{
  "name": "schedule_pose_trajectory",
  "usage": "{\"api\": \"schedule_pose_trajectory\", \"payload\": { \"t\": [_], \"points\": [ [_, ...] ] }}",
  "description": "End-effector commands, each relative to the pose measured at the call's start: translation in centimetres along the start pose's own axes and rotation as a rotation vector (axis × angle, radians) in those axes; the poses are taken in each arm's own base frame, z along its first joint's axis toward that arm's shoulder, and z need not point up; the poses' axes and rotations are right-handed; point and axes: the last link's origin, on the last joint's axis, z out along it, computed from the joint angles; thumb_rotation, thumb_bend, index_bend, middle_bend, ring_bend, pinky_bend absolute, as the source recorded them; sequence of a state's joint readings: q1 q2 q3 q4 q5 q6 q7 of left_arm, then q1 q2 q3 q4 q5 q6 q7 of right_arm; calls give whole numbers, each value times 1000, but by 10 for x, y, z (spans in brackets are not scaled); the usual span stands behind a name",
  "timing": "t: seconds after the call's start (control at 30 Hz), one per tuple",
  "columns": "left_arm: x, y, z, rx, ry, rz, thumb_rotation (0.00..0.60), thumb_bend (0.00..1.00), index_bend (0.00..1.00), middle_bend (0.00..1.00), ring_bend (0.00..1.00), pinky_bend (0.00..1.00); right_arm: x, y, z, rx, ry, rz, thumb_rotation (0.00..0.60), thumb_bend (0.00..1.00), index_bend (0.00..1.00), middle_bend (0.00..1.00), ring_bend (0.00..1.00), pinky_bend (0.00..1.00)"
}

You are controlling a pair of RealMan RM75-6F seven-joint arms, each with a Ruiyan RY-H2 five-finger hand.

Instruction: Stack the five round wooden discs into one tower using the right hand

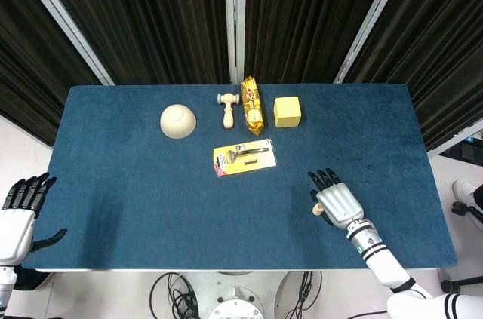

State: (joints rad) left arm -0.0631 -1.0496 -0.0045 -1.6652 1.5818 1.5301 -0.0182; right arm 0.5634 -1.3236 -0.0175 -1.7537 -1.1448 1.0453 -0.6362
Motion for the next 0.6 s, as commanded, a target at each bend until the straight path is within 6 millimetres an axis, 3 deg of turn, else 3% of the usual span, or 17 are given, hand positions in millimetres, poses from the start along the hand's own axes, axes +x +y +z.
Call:
{"api": "schedule_pose_trajectory", "payload": {
  "t": [0.03, 0.27, 0.43, 0.6],
  "points": [
    [0, 0, 0, -1, 1, 0, 600, 137, 77, 0, 0, 0, 3, 2, -2, -4, 12, 5, 600, 219, 417, 53, 0, 0],
    [0, 1, 0, -3, 0, 0, 600, 136, 77, 0, 0, 0, 11, 29, -7, -92, 48, 34, 600, 218, 384, 50, 0, 0],
    [-1, 1, 0, -4, -3, 3, 600, 137, 77, 0, 0, 0, -3, 54, 2, -167, 23, 27, 600, 208, 329, 34, 0, 0],
    [-2, 1, 0, 0, -9, 9, 600, 136, 77, 0, 0, 0, -15, 65, 15, -211, 10, 13, 600, 170, 291, 28, 0, 0]
  ]
}}
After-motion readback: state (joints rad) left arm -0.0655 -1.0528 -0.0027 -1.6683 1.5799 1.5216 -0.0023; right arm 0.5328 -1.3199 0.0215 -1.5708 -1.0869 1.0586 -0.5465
